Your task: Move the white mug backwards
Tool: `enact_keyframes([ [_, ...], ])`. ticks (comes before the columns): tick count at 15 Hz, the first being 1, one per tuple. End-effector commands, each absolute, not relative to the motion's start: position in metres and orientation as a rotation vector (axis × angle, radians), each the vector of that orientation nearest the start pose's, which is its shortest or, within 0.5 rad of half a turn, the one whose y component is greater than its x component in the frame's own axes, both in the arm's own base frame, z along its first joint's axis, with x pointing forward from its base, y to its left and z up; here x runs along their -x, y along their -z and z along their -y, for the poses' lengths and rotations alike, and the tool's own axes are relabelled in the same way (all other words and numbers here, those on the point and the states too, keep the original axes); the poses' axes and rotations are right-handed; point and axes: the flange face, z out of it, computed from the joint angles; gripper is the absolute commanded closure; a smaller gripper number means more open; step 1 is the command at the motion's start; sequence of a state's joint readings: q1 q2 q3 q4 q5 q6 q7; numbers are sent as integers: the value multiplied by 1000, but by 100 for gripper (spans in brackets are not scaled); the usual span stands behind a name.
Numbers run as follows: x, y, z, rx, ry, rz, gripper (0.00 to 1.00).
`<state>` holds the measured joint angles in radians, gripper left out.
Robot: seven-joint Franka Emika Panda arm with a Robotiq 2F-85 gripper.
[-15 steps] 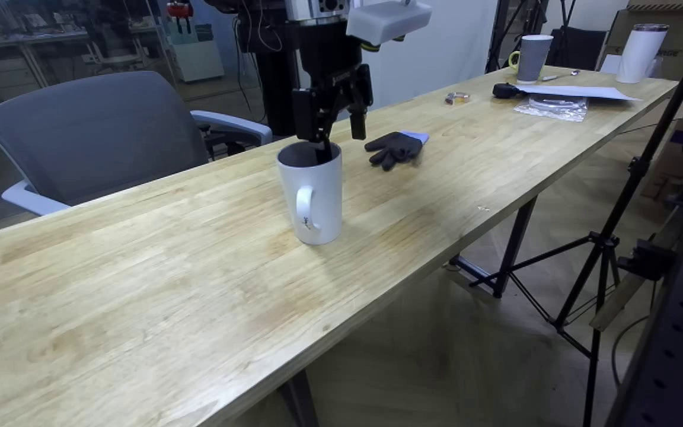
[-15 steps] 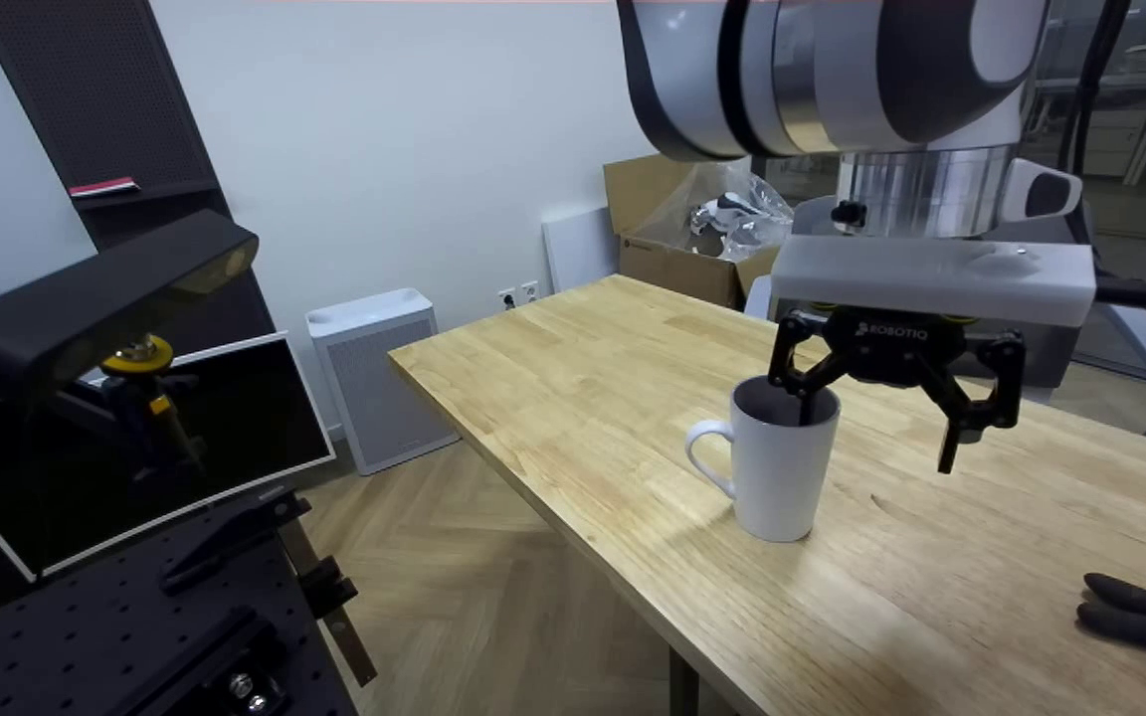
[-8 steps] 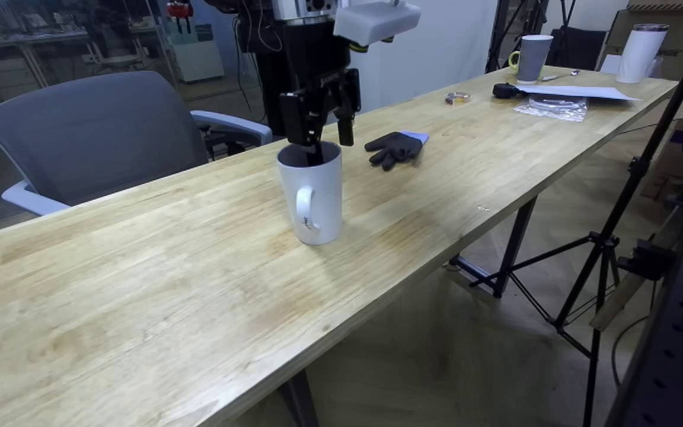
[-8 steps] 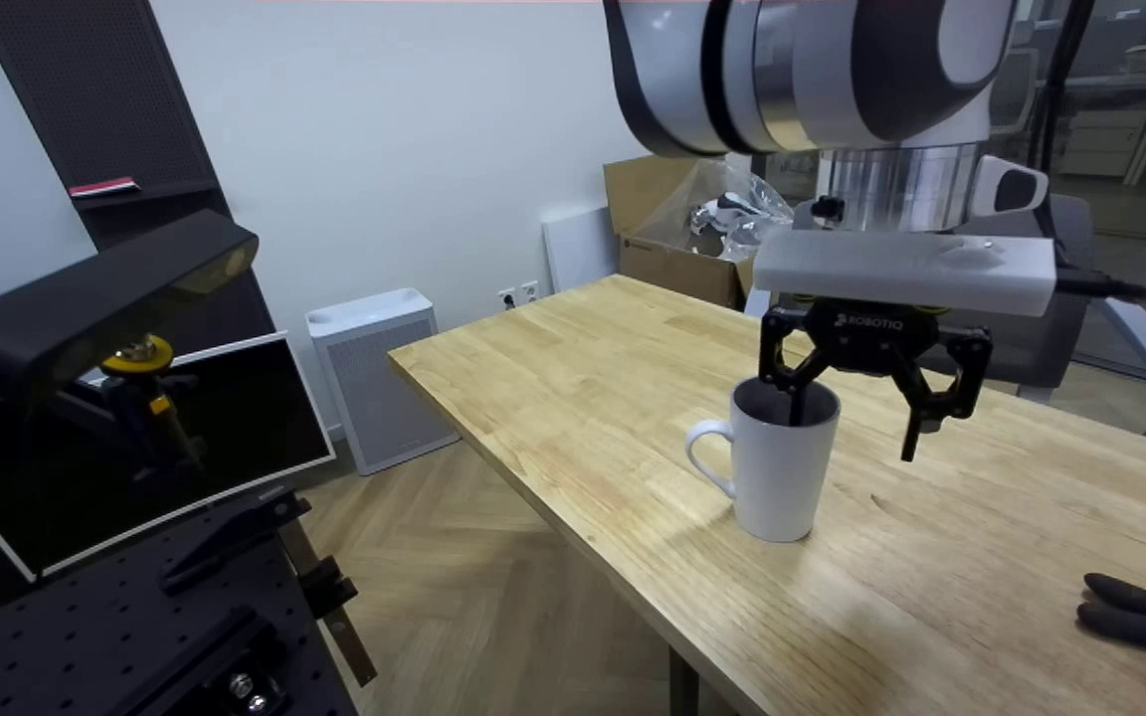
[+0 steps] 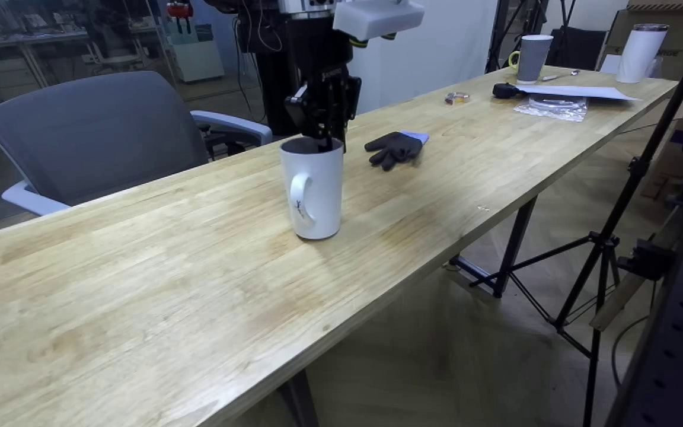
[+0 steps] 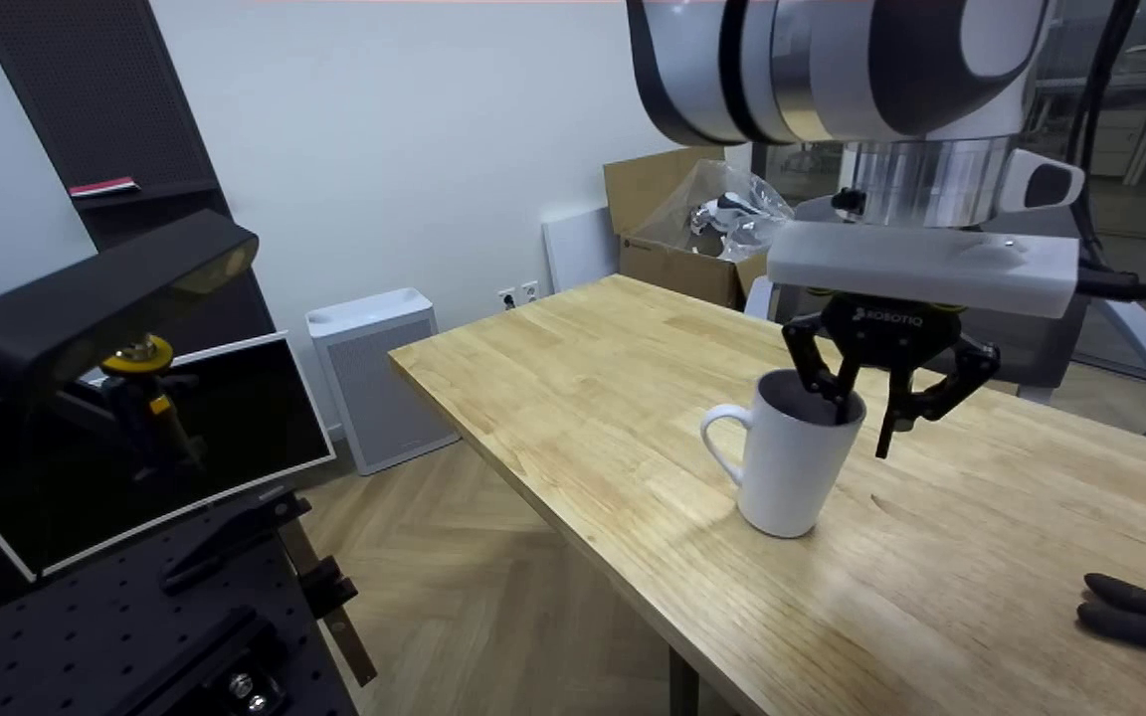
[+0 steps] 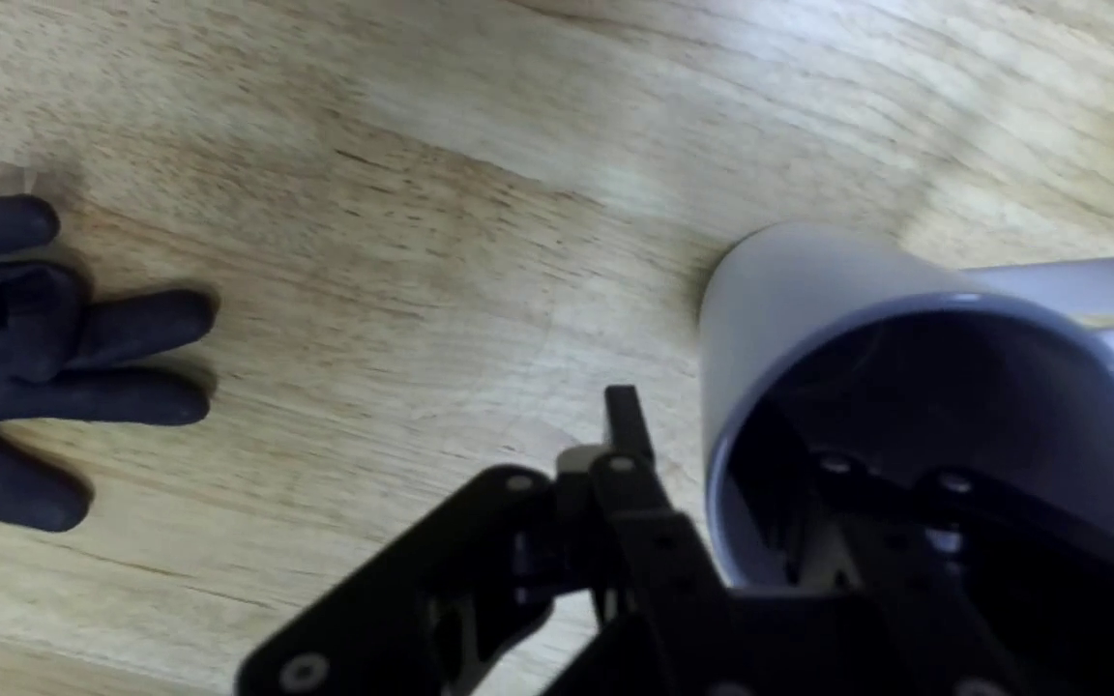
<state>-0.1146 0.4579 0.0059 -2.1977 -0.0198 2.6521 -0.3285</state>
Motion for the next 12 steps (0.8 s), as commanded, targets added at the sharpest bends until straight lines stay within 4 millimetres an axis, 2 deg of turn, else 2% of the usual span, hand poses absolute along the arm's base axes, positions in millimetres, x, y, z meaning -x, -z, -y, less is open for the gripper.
enact_keyframes([
  [1, -562, -180, 74, 3119, 10, 269, 99],
  [7, -568, -183, 92, 3117, 0, 182, 98],
  [12, -570, -181, 89, 3128, -54, 220, 98],
])
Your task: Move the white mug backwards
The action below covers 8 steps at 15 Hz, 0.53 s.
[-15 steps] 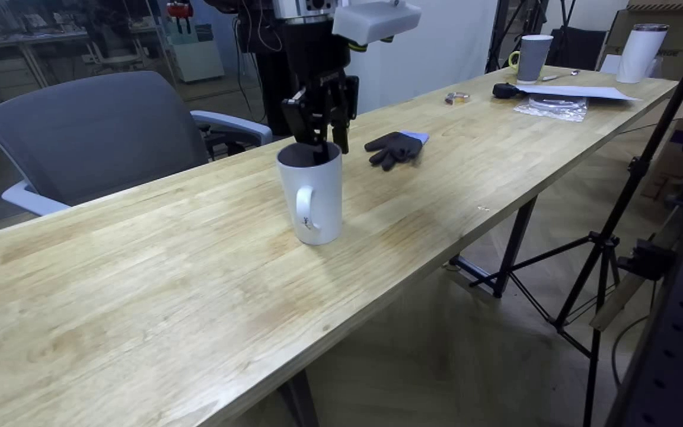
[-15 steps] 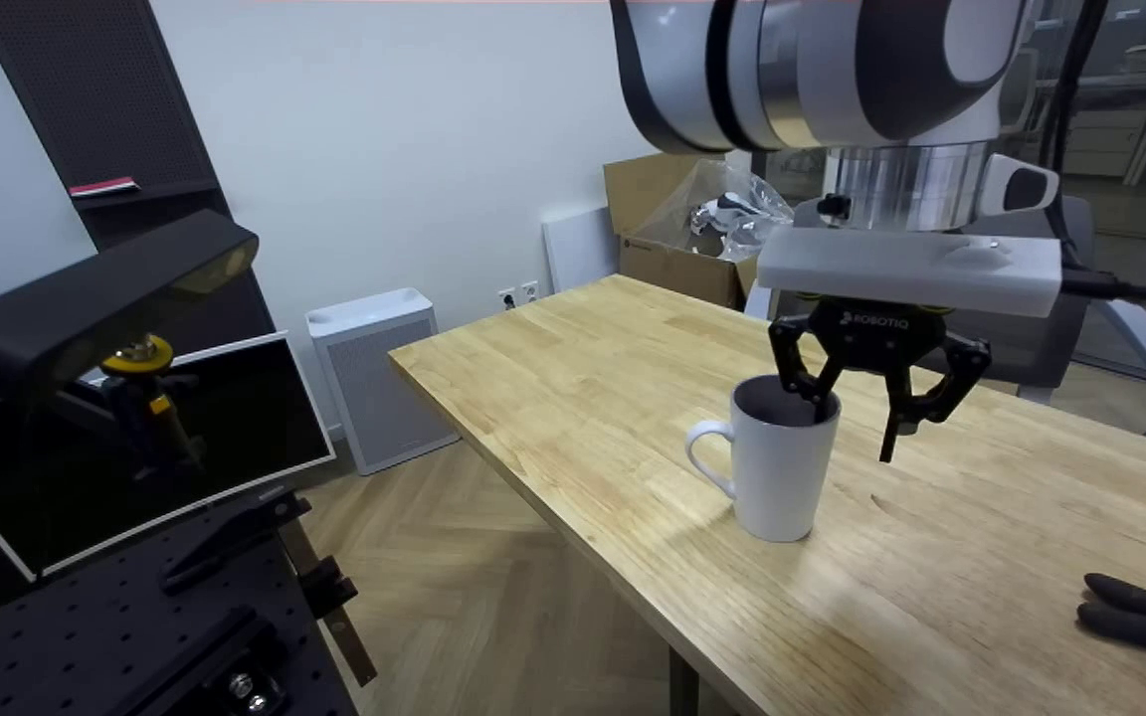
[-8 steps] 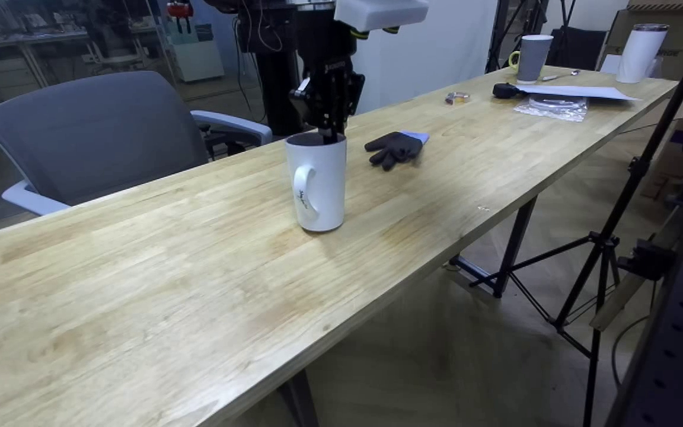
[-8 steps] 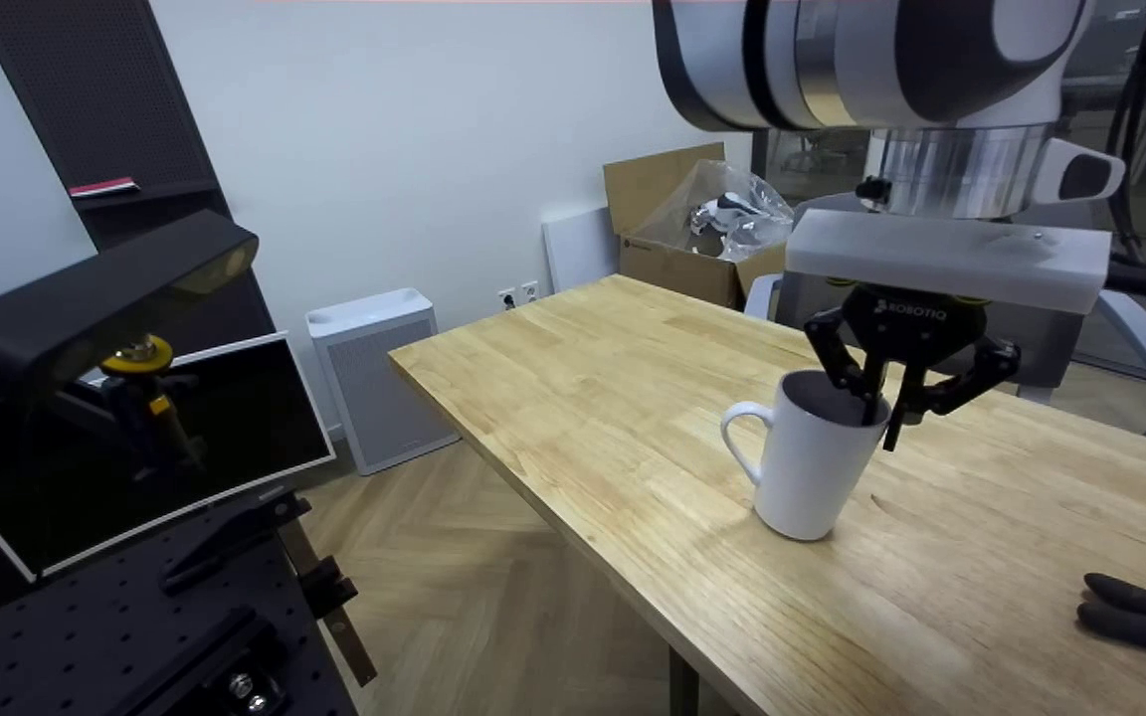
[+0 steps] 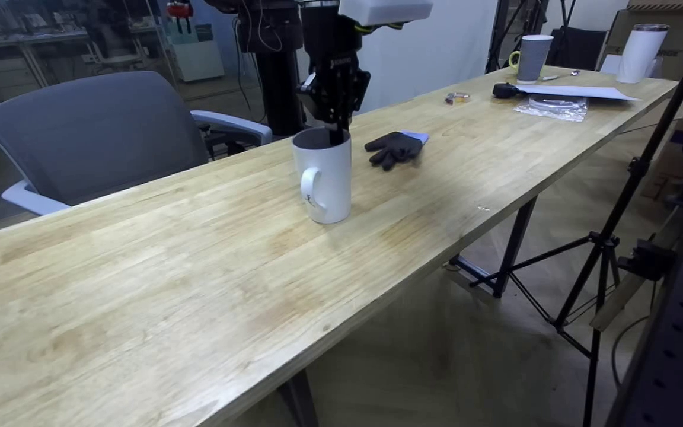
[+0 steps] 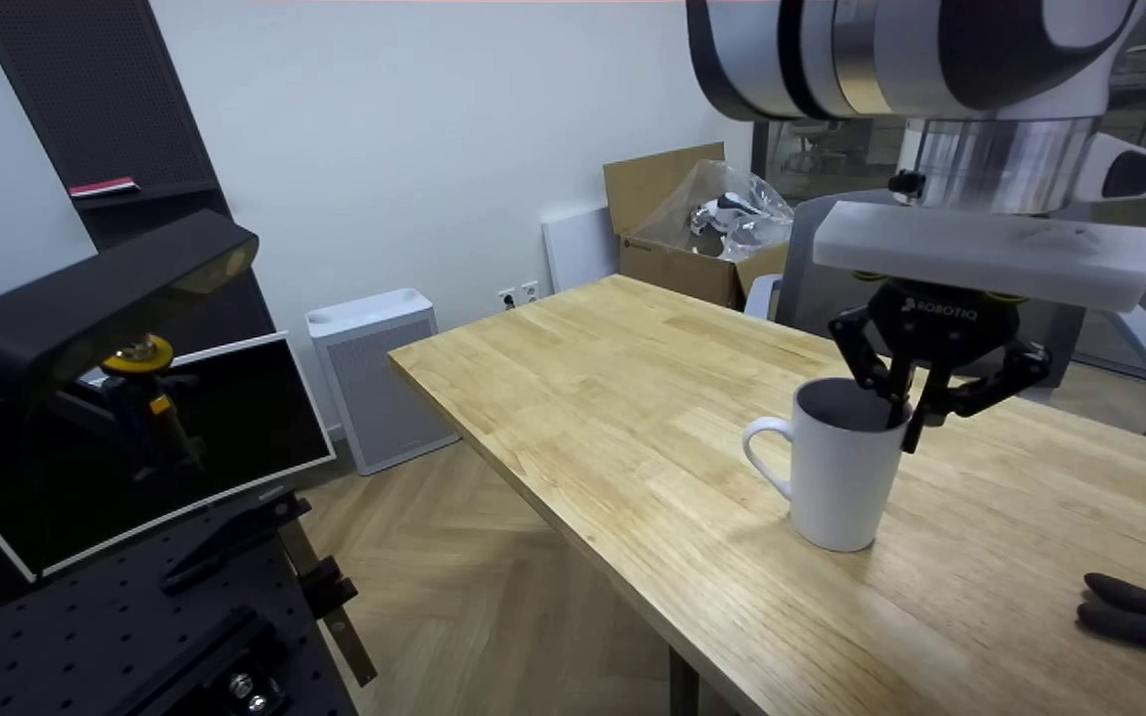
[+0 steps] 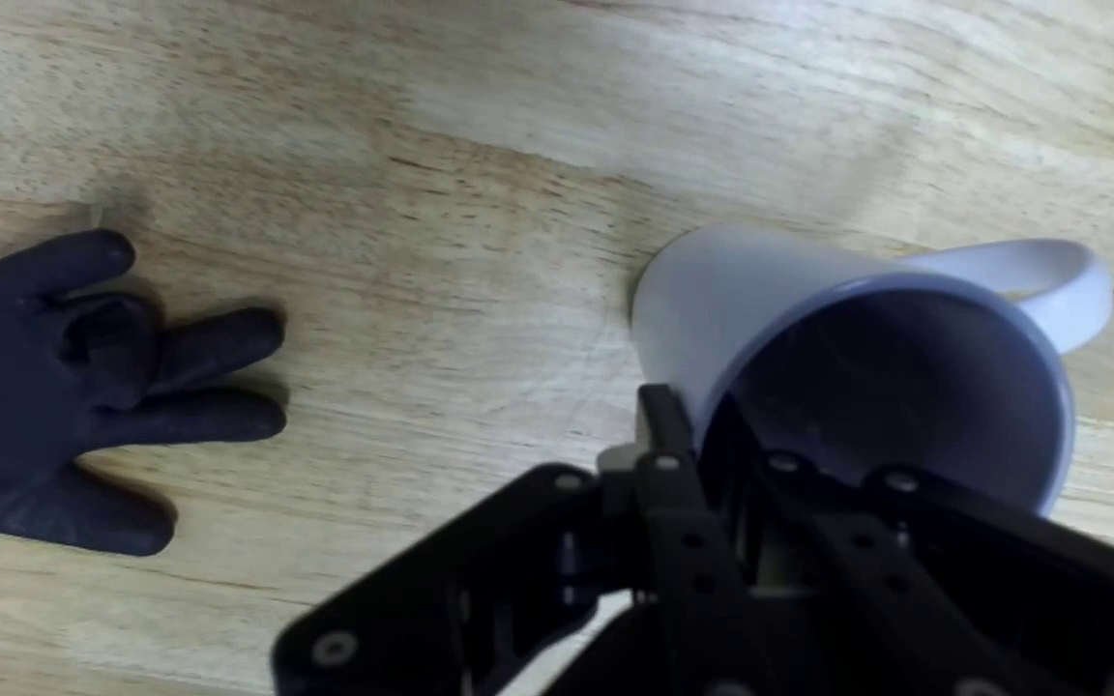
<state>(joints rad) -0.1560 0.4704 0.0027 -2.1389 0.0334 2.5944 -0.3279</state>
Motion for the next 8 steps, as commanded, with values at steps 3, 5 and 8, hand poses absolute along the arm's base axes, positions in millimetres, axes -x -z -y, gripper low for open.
enact_keyframes([
  [3, -575, -194, 83, 3146, -57, 269, 98],
  [5, -580, -204, 79, 3152, -51, 295, 98],
  [8, -584, -216, 73, 3157, -31, 329, 98],
])
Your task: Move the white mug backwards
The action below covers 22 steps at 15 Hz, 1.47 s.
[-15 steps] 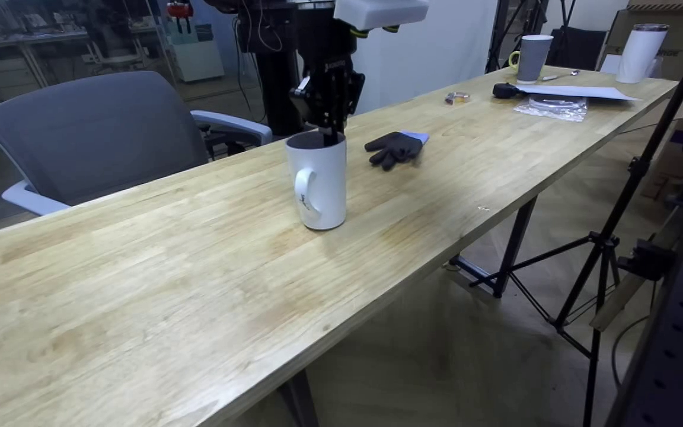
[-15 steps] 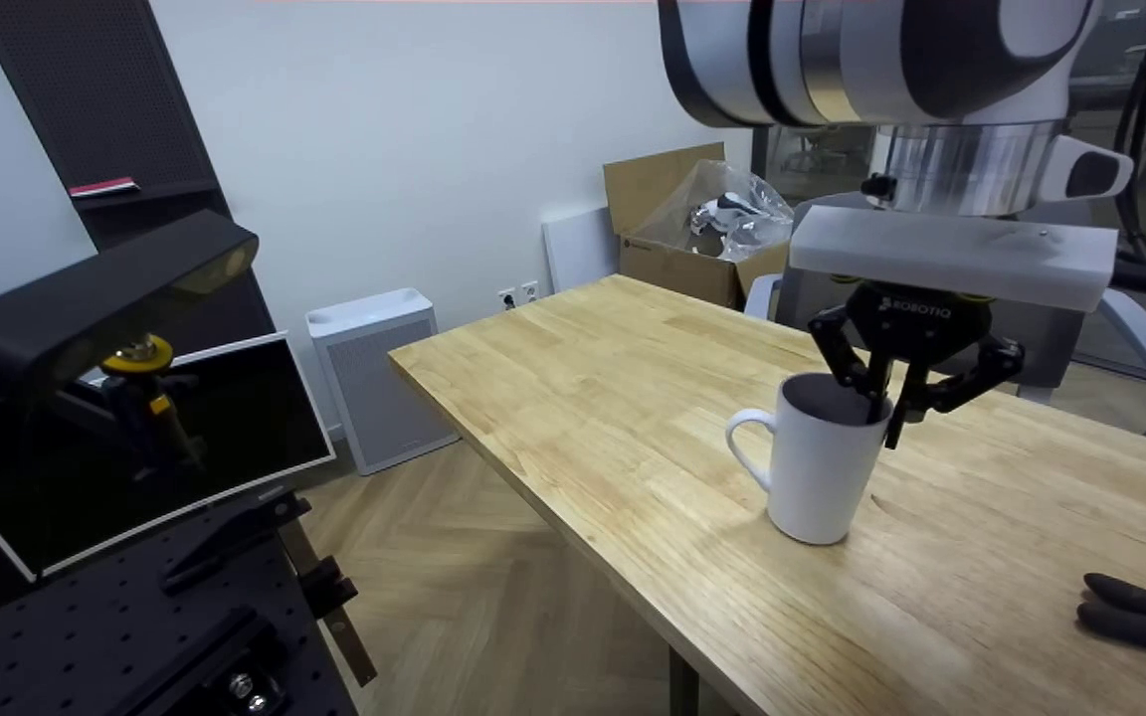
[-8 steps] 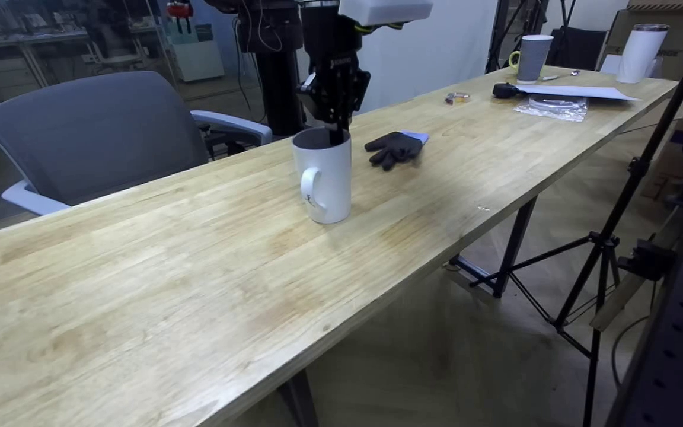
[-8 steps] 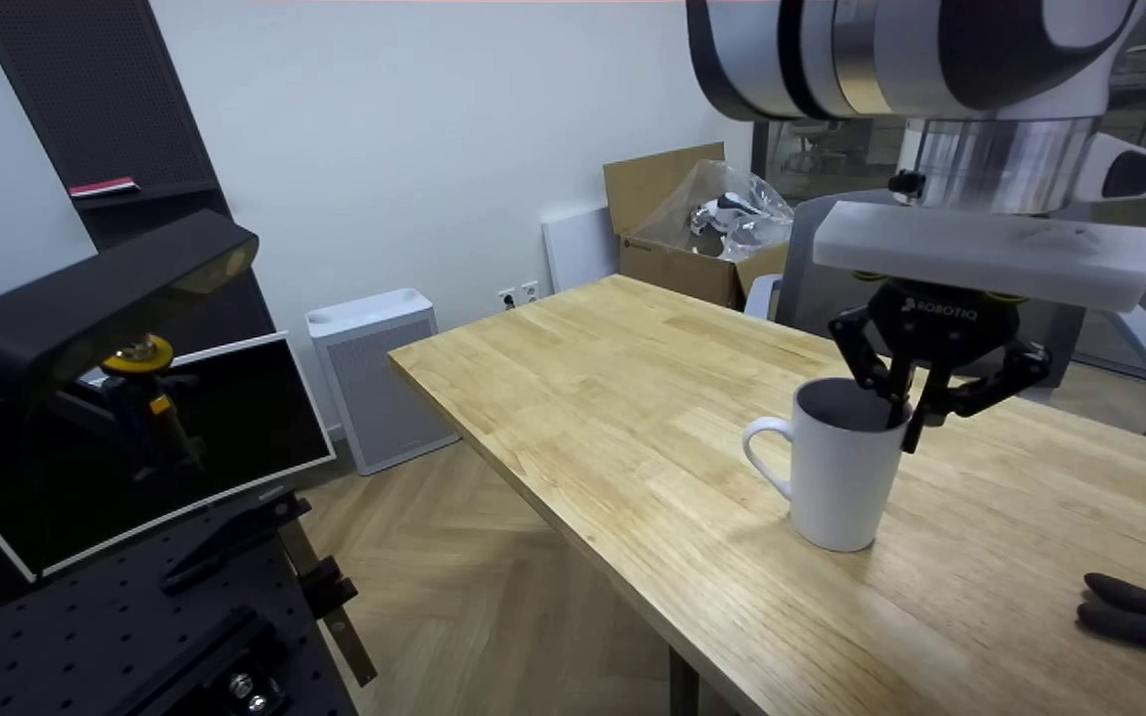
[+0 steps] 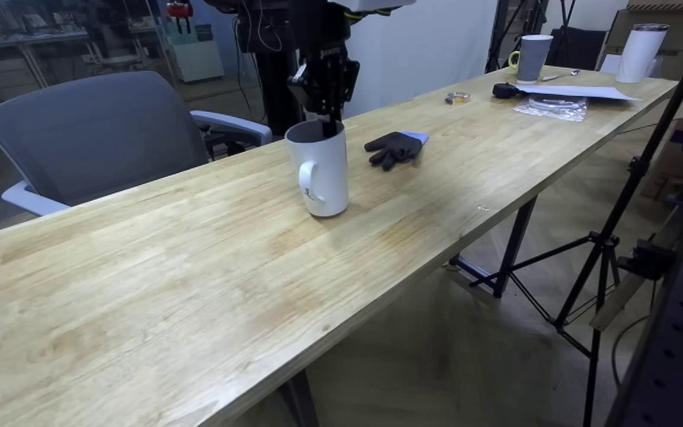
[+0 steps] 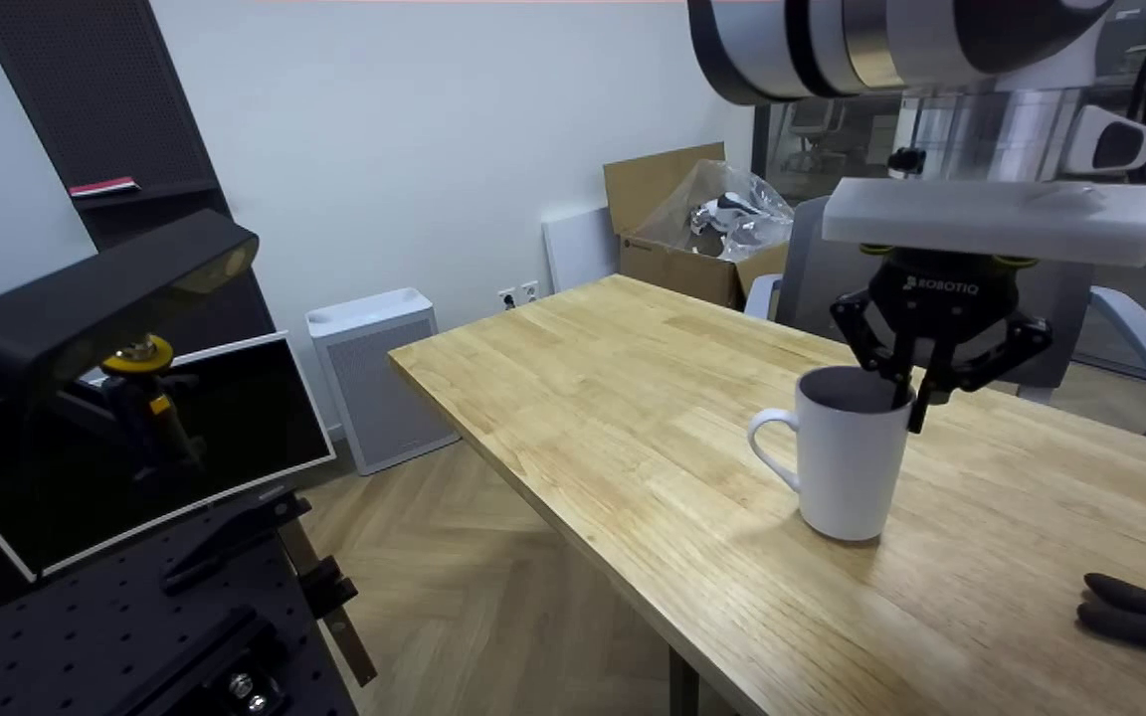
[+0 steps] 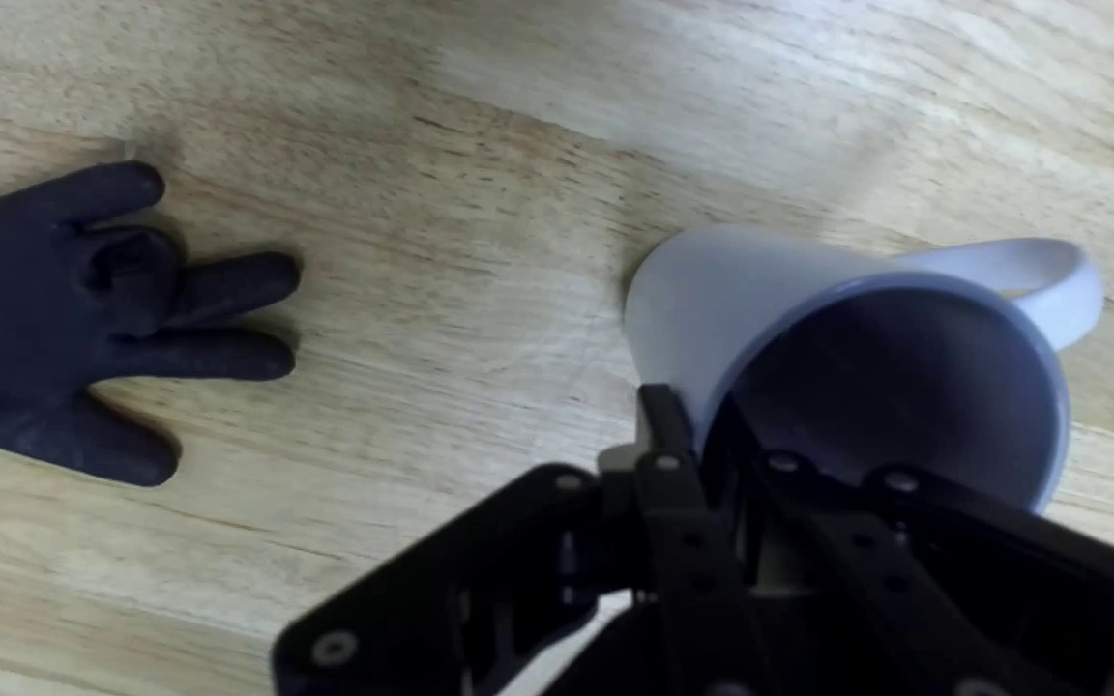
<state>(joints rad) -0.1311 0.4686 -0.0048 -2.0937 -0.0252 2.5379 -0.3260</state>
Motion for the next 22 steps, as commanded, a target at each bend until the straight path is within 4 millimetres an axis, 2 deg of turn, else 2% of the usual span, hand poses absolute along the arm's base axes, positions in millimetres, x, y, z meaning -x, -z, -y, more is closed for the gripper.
enact_keyframes([
  [1, -585, -221, 71, 3158, -20, 340, 98],
  [8, -590, -254, 60, 3164, 48, 402, 98],
  [13, -594, -266, 64, 3124, -13, 445, 98],
  [17, -610, -270, 78, 3102, -86, 467, 98],
  [22, -644, -271, 98, 3093, -116, 489, 98],
])
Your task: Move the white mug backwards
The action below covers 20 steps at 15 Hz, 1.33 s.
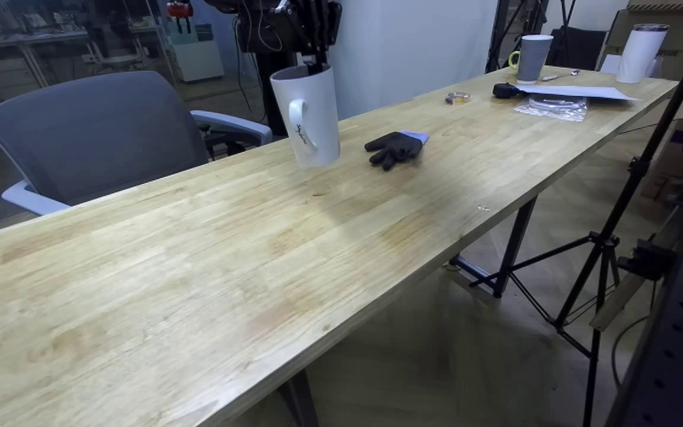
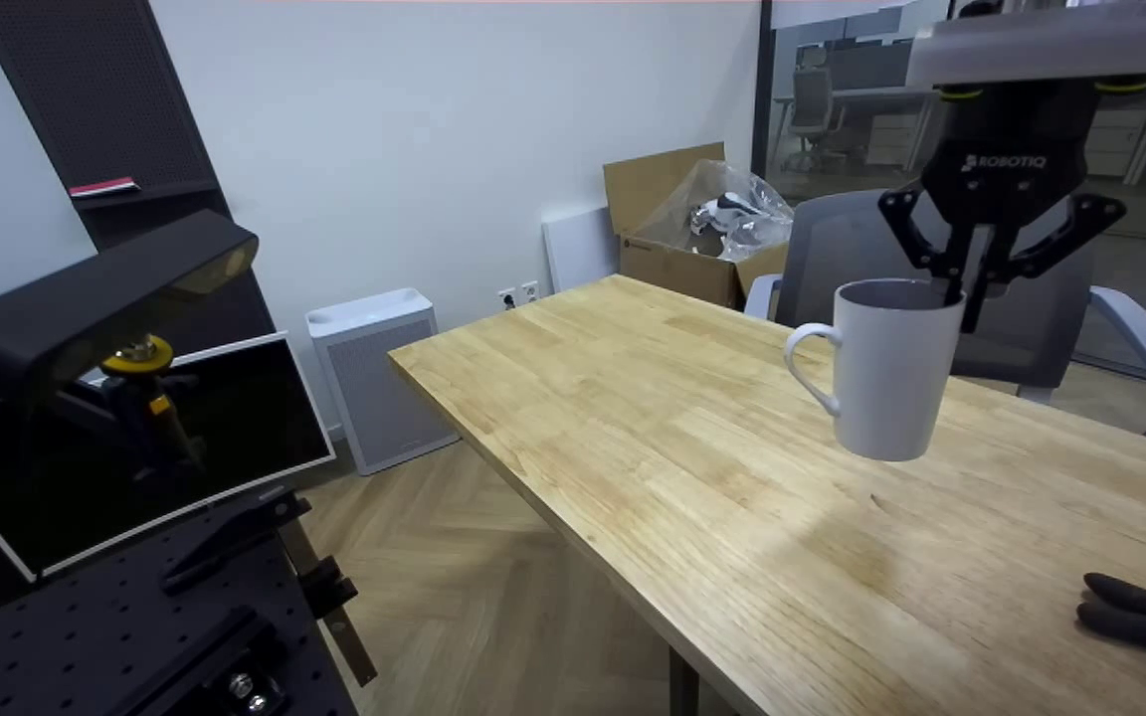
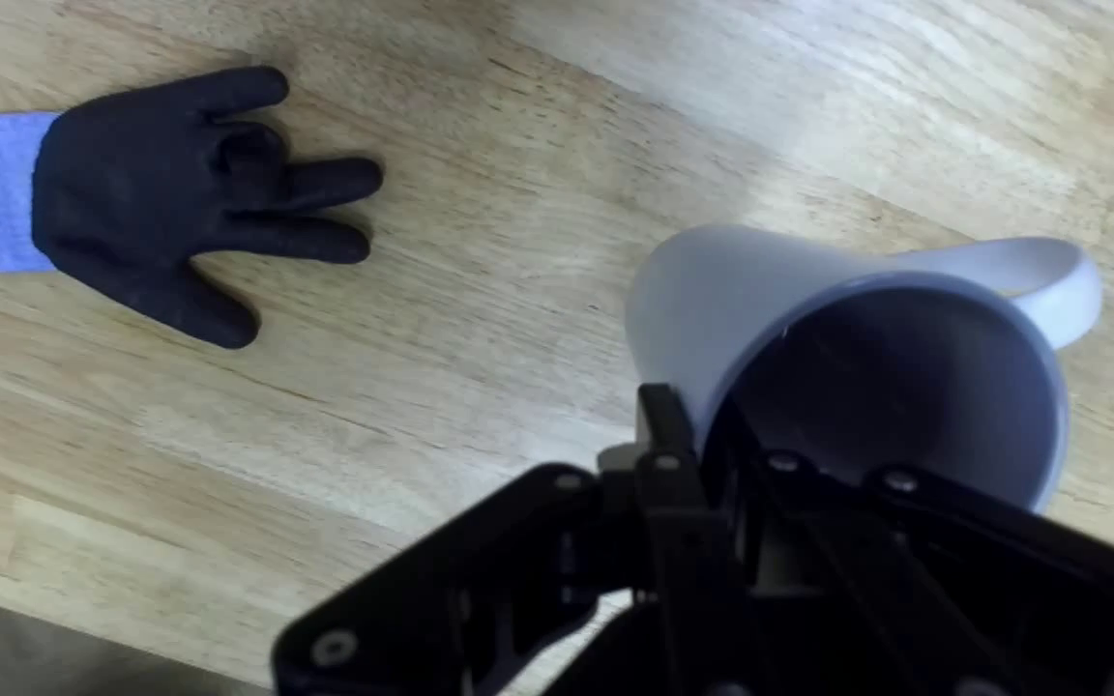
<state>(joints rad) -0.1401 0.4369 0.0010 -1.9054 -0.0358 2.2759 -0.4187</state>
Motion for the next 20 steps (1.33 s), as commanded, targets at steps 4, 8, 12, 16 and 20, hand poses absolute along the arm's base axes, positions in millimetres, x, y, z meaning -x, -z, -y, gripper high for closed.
enact_keyframes([
  [4, -674, -260, 116, 3080, -131, 493, 98],
  [8, -701, -248, 146, 3084, -134, 462, 98],
  [12, -722, -237, 174, 3109, -105, 416, 98],
  [16, -737, -230, 186, 3105, -34, 391, 98],
  [20, -747, -227, 188, 3092, 9, 374, 98],
])
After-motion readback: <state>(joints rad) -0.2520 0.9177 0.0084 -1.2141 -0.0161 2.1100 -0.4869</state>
